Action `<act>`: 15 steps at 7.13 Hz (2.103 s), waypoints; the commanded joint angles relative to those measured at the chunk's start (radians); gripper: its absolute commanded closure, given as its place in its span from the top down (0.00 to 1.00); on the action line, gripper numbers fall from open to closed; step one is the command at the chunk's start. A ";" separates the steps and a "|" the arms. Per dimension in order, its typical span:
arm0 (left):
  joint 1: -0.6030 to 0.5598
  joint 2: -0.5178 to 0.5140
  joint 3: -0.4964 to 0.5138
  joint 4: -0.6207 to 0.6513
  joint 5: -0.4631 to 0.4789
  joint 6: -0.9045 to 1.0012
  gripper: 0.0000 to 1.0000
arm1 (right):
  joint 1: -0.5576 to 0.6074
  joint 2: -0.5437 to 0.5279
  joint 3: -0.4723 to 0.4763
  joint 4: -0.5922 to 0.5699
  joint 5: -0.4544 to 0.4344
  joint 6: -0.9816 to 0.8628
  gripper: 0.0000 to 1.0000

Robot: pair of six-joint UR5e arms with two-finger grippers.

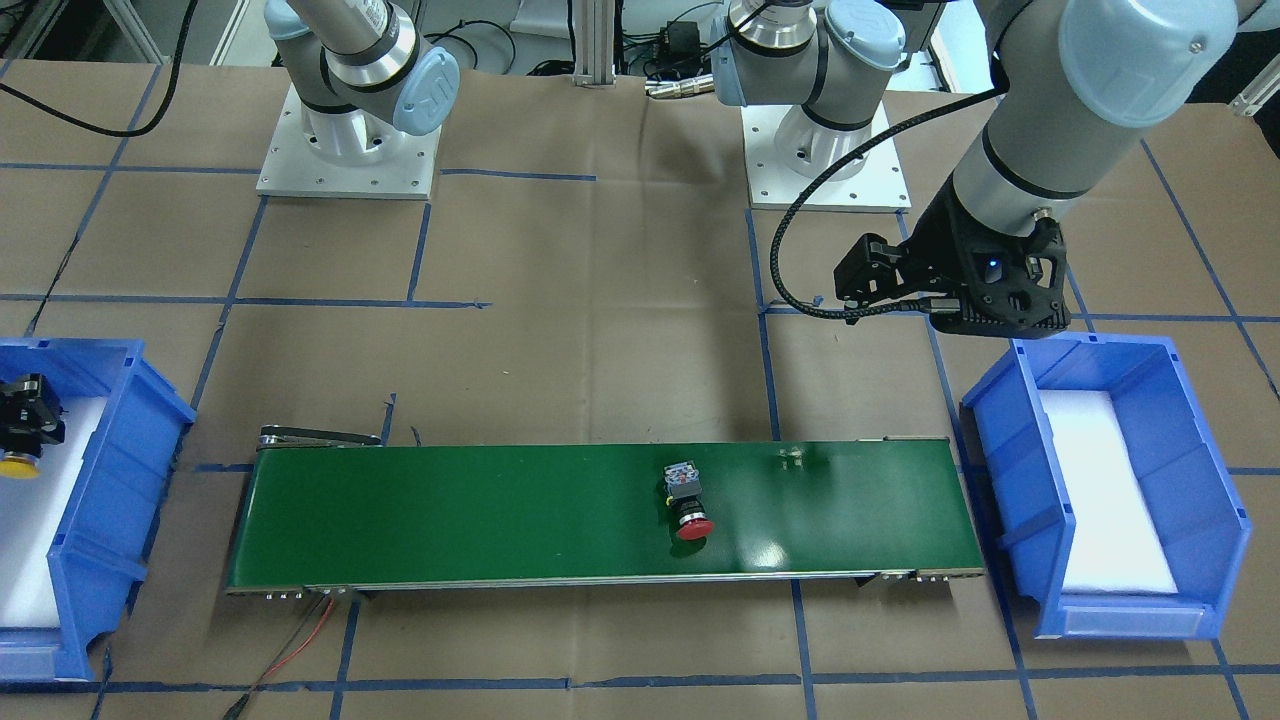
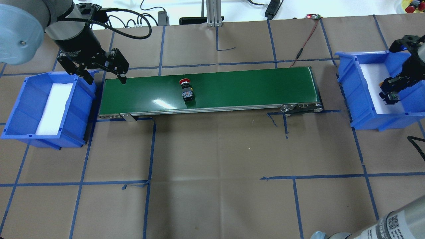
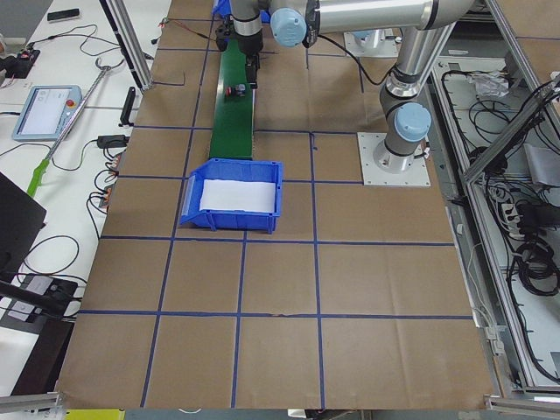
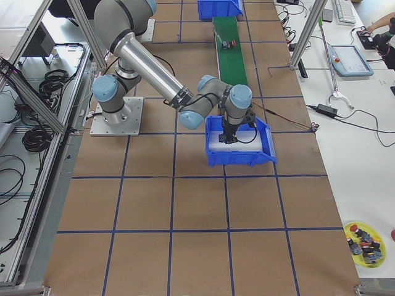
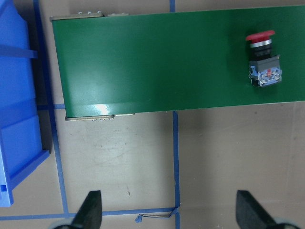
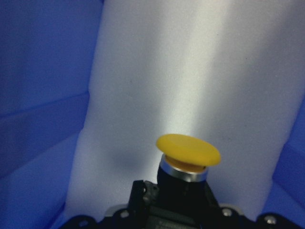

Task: Transport two buttons from left to right
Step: 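Carry the yellow button with the right gripper into the empty bin and release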

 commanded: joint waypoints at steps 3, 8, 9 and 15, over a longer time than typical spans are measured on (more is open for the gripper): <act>0.000 0.001 0.000 0.000 0.001 0.008 1.00 | -0.006 0.036 0.039 -0.037 -0.008 -0.009 0.12; 0.000 0.001 0.005 0.010 0.001 0.008 1.00 | -0.005 0.017 0.017 -0.026 -0.015 -0.006 0.98; 0.000 0.001 0.006 0.010 0.001 0.008 1.00 | 0.000 -0.012 -0.013 0.017 -0.015 0.003 0.99; 0.000 0.001 0.011 0.010 0.001 0.008 1.00 | 0.177 -0.189 -0.291 0.347 -0.012 0.430 1.00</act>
